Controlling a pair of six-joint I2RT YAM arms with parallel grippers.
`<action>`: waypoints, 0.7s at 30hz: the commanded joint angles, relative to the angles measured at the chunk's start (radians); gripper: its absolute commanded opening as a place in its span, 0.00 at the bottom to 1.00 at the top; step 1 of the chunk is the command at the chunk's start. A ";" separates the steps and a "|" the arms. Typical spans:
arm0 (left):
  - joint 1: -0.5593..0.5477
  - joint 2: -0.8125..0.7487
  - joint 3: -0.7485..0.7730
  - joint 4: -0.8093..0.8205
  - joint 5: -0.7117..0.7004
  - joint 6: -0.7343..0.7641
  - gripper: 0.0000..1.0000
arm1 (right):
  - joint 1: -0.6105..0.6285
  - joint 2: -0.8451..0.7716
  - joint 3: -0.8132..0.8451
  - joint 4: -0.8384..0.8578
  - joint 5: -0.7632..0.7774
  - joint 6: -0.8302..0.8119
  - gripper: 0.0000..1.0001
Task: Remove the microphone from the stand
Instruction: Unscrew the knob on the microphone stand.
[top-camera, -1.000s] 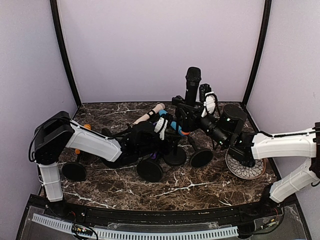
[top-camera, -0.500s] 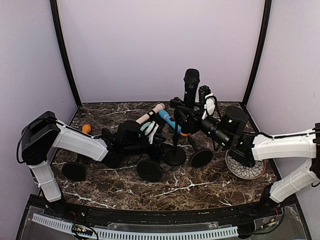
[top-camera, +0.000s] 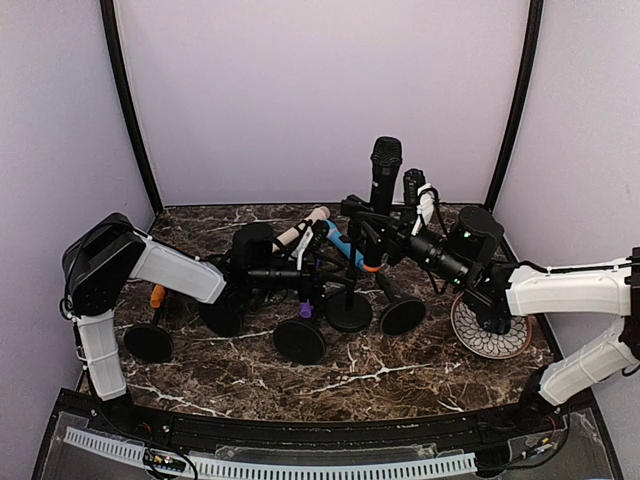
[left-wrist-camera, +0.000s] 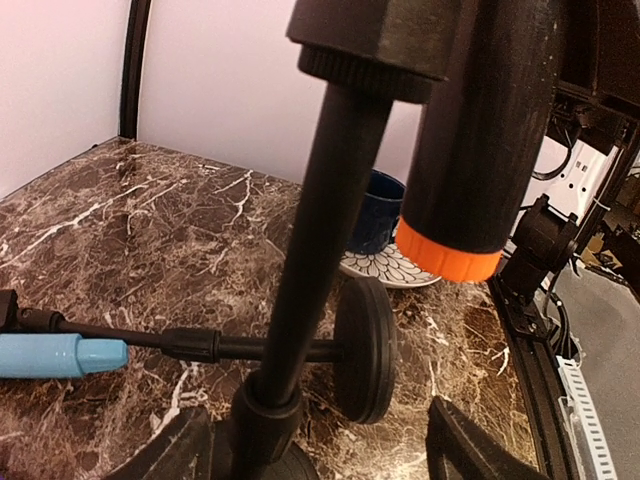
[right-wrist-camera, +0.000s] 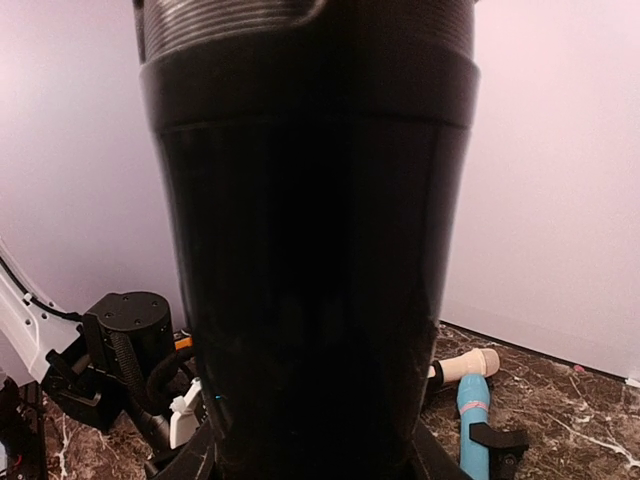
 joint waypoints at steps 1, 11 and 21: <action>0.008 0.020 0.062 -0.013 0.048 0.061 0.75 | 0.002 -0.009 -0.008 0.011 -0.098 0.061 0.03; 0.008 0.064 0.091 -0.059 -0.005 0.118 0.47 | 0.000 -0.013 0.001 0.007 -0.100 0.056 0.03; 0.005 0.071 0.077 -0.069 -0.025 0.135 0.23 | 0.001 -0.033 0.019 -0.032 -0.053 0.019 0.61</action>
